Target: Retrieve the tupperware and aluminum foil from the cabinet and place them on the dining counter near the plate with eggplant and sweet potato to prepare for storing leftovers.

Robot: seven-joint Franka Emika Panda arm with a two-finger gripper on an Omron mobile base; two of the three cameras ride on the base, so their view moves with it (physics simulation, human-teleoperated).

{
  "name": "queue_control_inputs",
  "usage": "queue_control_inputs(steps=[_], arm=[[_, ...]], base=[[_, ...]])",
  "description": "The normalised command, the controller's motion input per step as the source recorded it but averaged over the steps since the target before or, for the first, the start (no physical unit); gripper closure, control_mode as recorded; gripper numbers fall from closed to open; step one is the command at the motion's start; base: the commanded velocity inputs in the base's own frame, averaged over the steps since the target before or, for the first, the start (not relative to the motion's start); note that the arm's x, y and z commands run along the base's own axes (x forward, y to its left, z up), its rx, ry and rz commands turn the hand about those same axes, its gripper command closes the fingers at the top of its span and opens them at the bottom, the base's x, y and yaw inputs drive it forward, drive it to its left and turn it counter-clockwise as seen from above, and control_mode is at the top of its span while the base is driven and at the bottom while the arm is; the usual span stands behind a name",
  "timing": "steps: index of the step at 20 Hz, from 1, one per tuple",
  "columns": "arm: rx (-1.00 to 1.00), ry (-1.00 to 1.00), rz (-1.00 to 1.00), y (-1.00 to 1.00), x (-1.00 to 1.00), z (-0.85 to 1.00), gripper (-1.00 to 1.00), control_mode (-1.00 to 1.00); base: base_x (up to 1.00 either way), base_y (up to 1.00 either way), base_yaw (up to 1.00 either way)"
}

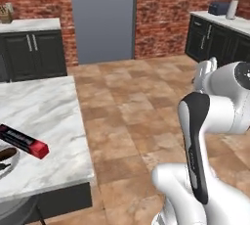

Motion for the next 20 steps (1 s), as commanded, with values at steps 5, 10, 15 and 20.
queue_control_inputs(steps=[5, 10, 15, 20], arm=[[0.0, 0.0, 0.0, 0.0, 0.0, 0.0, -1.0, 1.0], [0.0, 0.0, 0.0, 0.0, 0.0, 0.0, -1.0, 1.0], [0.0, 0.0, 0.0, 0.0, 0.0, 0.0, -1.0, 1.0], [0.0, 0.0, 0.0, 0.0, 0.0, 0.0, -1.0, 1.0]], base=[[1.0, -0.05, 0.04], [1.0, -0.02, 0.18], [1.0, -0.15, 0.43], [1.0, -0.15, 0.51]])
